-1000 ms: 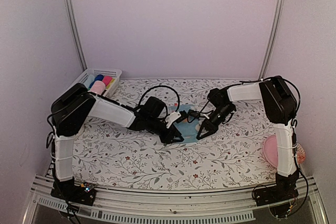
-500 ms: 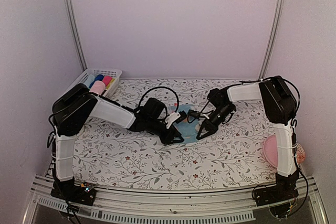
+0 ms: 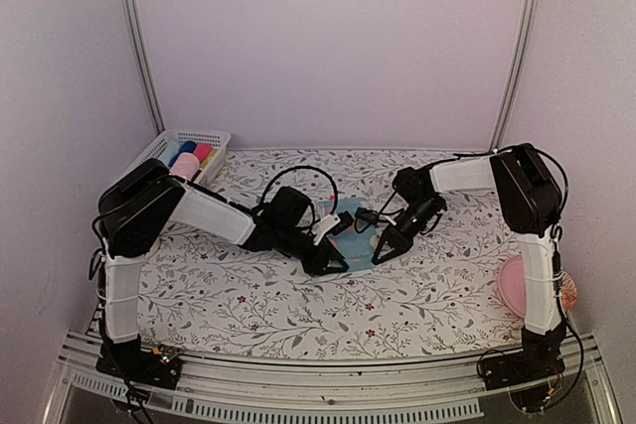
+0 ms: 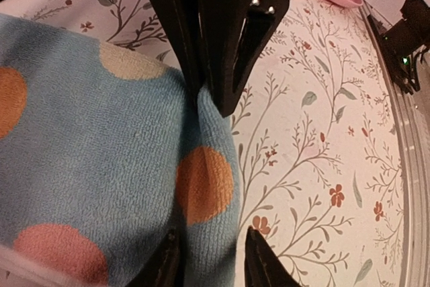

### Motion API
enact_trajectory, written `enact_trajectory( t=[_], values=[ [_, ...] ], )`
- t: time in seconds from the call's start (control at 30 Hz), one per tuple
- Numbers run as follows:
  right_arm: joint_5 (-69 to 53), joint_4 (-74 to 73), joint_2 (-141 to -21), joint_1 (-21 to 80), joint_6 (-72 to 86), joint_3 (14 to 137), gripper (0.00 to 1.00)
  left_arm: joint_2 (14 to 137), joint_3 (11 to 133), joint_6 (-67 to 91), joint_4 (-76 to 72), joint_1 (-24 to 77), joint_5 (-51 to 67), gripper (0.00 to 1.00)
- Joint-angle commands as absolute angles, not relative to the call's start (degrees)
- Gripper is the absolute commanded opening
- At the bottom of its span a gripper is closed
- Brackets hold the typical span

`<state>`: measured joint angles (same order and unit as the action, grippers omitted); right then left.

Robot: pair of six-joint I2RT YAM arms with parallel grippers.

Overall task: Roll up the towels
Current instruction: Roll the towel at the center of the board.

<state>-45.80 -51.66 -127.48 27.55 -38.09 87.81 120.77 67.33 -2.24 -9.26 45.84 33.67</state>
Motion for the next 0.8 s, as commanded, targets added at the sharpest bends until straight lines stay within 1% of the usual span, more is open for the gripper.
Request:
enact_trajectory(
  t=[0.0,0.07,0.17,0.23,0.43,0.57,0.63,0.77],
  values=[
    [-44.39,-51.87,-129.07,27.25,-37.71,88.68,0.08,120.39,67.27,-1.68,-11.03,45.10,35.22,0.29],
    [-44.38,-51.88,-129.04,27.25,-37.71,88.68,0.08,120.20,66.86,-1.22,-11.89,44.82,35.86,0.27],
    [-44.38,-51.90,-129.06,27.25,-37.71,88.68,0.08,120.27,66.71,-0.76,-12.53,44.45,36.63,0.19],
    [-44.36,-51.93,-129.10,27.25,-37.71,88.68,0.08,120.51,66.81,-0.50,-12.52,44.25,36.65,0.16],
    [-44.30,-51.87,-129.04,27.25,-37.77,88.61,0.09,121.73,67.55,-0.33,-11.21,44.21,37.00,0.05],
    [-44.00,-51.10,-127.69,27.25,-38.37,88.15,0.17,122.87,68.48,0.63,-9.14,44.09,36.82,0.00],
    [-43.88,-50.09,-126.20,27.25,-38.73,87.44,0.24,123.56,68.64,1.51,-7.96,43.88,36.49,0.00],
    [-42.97,-48.10,-122.26,27.25,-40.14,86.04,0.29,125.51,68.99,3.60,-6.78,43.41,35.68,0.00]
  ],
)
